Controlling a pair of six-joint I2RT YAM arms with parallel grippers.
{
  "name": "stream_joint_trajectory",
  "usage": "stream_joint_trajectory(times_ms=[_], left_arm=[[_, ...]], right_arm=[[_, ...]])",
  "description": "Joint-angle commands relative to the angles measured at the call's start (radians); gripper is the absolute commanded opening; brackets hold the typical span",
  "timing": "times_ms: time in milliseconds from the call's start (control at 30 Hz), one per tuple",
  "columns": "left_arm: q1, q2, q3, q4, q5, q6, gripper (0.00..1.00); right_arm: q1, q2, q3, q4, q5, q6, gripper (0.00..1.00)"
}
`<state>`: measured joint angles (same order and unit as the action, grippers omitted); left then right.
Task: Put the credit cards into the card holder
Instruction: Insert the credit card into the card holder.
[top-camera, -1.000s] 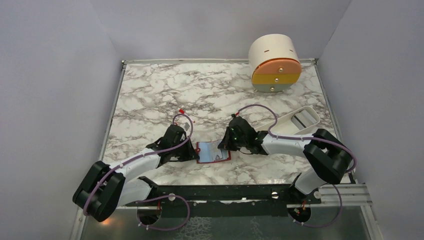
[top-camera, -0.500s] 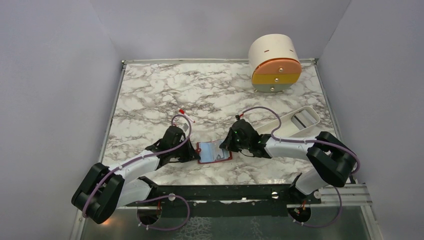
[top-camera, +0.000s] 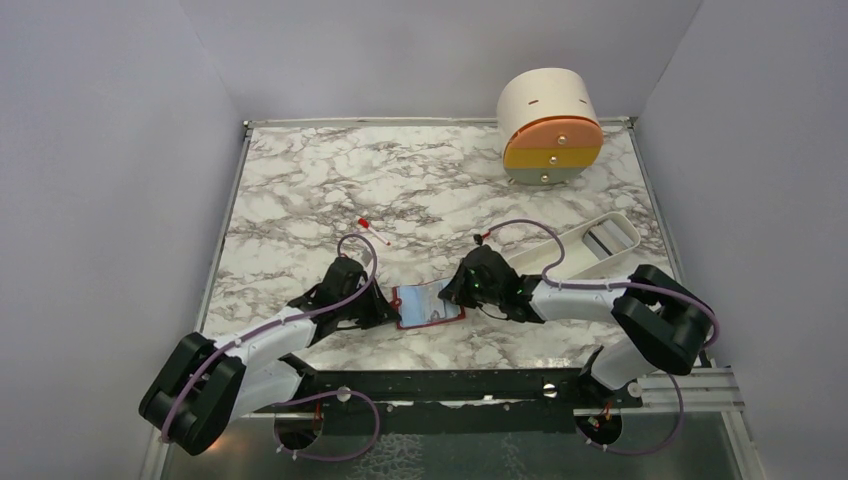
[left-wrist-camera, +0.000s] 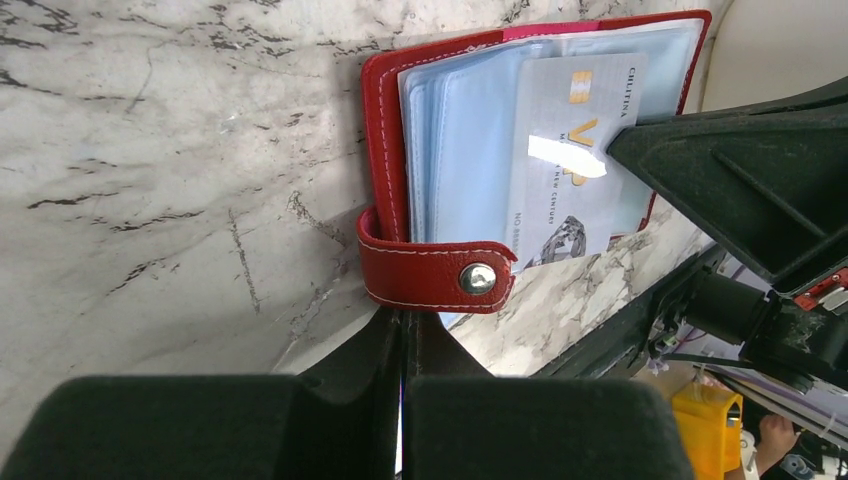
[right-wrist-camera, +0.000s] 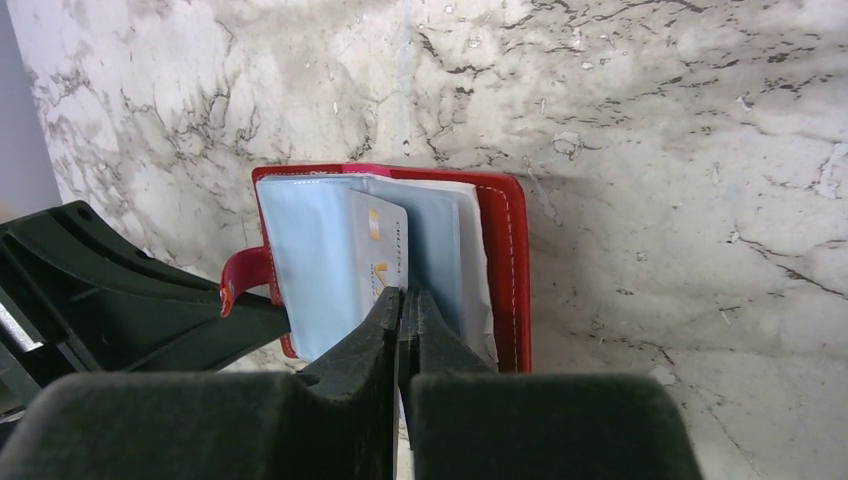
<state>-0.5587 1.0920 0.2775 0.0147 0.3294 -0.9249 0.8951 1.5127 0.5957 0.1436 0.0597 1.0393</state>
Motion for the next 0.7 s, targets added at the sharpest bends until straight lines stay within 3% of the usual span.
stream_joint_trajectory(times_ms=[0, 100, 267, 367, 667], left_arm=[[-0.006, -0.02, -0.014, 0.023, 0.029, -0.025, 0.0], [-0.007, -0.024, -0.015, 0.024, 0.026, -0.029, 0.0], [-0.007, -0.036, -0.024, 0.028, 0.025, -0.035, 0.0], [-0.007, -0.037, -0.024, 0.028, 0.027, -0.031, 0.0], [-0.007, -0.042, -0.028, 0.03, 0.028, -0.024, 0.0]], right_arm=[[0.03, 0.001, 0.015, -0.025, 0.055, 0.023, 0.01], [0.051, 0.015, 0.04, -0.058, 0.066, 0.034, 0.09], [0.057, 0.015, 0.076, -0.143, 0.069, 0.025, 0.32], [0.057, 0.017, 0.098, -0.198, 0.07, -0.003, 0.41], [0.06, 0.048, 0.141, -0.228, 0.02, -0.067, 0.43]])
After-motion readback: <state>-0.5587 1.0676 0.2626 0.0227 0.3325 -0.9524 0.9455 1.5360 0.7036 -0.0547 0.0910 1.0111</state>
